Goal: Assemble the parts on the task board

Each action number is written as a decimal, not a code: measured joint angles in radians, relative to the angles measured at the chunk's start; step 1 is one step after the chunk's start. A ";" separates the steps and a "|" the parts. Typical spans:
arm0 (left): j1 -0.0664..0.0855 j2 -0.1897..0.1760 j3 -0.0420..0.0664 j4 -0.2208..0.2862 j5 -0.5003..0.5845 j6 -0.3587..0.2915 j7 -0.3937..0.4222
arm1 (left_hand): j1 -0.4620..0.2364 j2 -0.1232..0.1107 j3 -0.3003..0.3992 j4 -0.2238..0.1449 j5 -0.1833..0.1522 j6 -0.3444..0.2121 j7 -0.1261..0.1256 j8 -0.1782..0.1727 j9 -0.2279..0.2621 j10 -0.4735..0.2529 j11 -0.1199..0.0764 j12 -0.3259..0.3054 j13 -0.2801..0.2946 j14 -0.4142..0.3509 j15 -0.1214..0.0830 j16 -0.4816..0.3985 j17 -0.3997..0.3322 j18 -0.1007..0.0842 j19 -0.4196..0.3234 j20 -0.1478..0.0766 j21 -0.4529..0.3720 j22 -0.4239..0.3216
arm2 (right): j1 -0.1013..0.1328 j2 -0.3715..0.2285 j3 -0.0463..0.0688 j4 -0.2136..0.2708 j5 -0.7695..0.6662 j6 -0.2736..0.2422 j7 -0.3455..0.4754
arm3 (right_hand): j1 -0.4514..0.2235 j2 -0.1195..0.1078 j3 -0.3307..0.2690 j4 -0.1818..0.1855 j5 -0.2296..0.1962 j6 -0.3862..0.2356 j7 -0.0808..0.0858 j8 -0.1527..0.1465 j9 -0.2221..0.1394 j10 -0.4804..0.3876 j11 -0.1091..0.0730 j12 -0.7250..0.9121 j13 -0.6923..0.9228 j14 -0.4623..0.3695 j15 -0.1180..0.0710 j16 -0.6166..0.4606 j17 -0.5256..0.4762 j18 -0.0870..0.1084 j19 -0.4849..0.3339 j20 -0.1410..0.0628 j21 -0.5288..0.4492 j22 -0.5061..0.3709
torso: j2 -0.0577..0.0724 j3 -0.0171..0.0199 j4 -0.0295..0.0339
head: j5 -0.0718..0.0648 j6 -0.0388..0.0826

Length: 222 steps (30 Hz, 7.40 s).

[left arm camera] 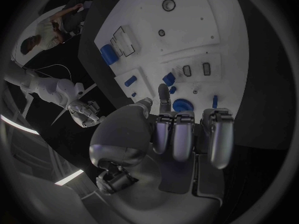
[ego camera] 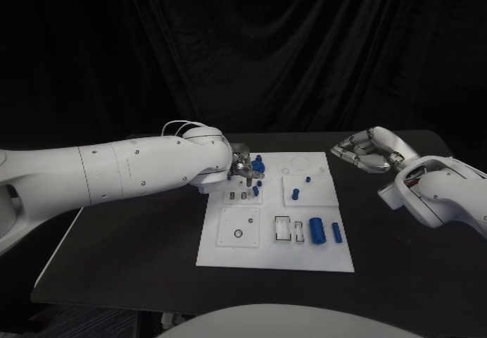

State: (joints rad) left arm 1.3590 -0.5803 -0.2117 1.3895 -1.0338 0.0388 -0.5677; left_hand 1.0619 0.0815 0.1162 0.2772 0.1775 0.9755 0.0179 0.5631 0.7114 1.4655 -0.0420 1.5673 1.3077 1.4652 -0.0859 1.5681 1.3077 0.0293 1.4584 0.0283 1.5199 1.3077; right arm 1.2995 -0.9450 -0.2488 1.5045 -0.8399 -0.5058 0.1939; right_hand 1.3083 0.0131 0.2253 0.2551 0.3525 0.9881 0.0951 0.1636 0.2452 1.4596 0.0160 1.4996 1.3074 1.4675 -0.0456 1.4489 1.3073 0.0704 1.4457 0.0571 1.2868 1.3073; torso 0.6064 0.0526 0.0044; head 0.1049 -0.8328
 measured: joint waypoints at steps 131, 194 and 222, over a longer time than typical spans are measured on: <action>-0.091 0.081 0.000 -0.145 -0.010 -0.007 0.042 | -0.001 -0.016 -0.027 -0.029 0.008 0.027 0.020 -0.176 0.003 0.001 0.009 0.000 0.000 0.000 0.000 0.000 0.000 0.000 -0.011 0.004 -0.019 0.000 | -0.001 0.014 0.000 -0.008 -0.040 0.043 -0.015 | 0.000 0.000 0.005 0.000 0.003 0.003 -0.003 0.000 0.000 0.000 0.000 0.000 0.000 -0.003 -0.003 0.000 0.000 0.000 0.003 -0.003 0.007 0.000 | 0.002 0.0022 -0.0011 | -0.011 -0.040; -0.094 0.037 0.000 -0.117 -0.010 -0.006 0.060 | -0.022 -0.101 0.304 -0.245 0.295 0.067 0.020 -0.288 0.157 0.001 0.009 0.000 0.000 0.004 0.004 0.000 0.000 0.000 -0.011 0.004 -0.035 0.000 | -0.004 0.017 0.000 -0.014 -0.040 0.072 -0.034 | 0.000 0.000 0.008 -0.003 0.007 0.003 -0.003 0.000 0.000 0.000 0.000 0.000 0.000 -0.003 -0.003 0.000 0.000 0.000 0.003 -0.003 0.002 0.000 | 0.003 0.0015 -0.0009 | 0.000 -0.040; -0.094 -0.007 0.000 -0.085 -0.010 -0.053 0.033 | -0.094 -0.086 0.379 -0.283 0.200 0.077 0.020 -0.301 0.181 0.001 0.009 0.000 0.000 0.004 0.004 0.000 0.000 0.000 -0.011 0.004 -0.045 0.000 | -0.007 0.019 0.000 -0.018 -0.040 0.084 -0.039 | 0.000 0.000 0.011 0.000 0.011 0.003 -0.003 0.000 0.000 0.000 0.000 0.000 0.000 -0.003 -0.003 -0.004 0.000 0.000 0.003 -0.003 0.002 0.001 | 0.002 0.0010 -0.0012 | 0.006 -0.040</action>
State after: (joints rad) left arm 1.2646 -0.5875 -0.2122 1.3047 -1.0441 -0.0139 -0.5346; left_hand 0.9679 -0.0047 0.4953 -0.0060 0.3773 1.0526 0.0376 0.2622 0.8923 1.4668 -0.0331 1.5672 1.3074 1.4688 -0.0821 1.5681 1.3074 0.0295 1.4477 0.0322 1.4748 1.3081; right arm 1.2927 -0.9256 -0.2488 1.4865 -0.8803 -0.4222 0.1545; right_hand 1.3083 0.0130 0.2362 0.2552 0.3636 0.9915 0.0917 0.1636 0.2454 1.4595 0.0160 1.4995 1.3073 1.4648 -0.0481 1.4451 1.3073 0.0701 1.4491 0.0537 1.2891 1.3080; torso 0.6087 0.0536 0.0033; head 0.1112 -0.8728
